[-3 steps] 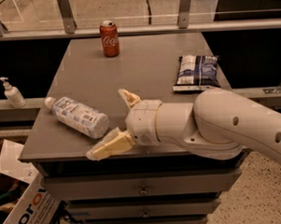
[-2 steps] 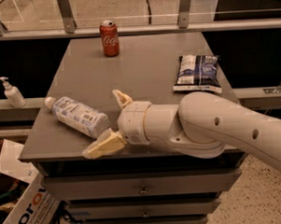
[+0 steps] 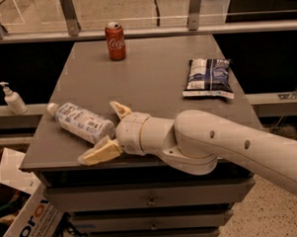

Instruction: Move blue plastic bottle near blue chip bag

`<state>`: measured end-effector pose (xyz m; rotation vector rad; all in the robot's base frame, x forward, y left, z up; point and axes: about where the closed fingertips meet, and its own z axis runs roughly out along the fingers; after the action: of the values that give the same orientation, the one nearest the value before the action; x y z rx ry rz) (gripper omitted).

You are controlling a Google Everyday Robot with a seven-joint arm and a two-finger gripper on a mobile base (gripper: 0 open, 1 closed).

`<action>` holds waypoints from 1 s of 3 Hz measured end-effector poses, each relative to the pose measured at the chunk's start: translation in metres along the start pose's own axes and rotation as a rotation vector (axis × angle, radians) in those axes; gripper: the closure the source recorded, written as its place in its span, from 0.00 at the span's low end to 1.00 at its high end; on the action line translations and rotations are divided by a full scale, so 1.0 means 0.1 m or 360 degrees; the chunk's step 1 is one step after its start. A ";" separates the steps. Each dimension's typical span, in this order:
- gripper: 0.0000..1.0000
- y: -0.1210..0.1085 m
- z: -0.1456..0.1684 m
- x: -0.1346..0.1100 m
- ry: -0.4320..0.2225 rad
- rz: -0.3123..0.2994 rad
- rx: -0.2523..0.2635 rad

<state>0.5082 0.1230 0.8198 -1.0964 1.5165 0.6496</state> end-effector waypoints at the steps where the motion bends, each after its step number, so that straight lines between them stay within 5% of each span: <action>1: 0.39 0.00 0.02 0.01 -0.0006 0.0013 0.0006; 3: 0.87 0.00 0.01 0.01 -0.0006 0.0013 0.0007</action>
Offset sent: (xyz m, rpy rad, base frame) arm -0.0031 -0.0239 0.0164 0.0982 0.0267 -0.0986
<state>0.5086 0.1242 0.8189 -1.0858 1.5191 0.6536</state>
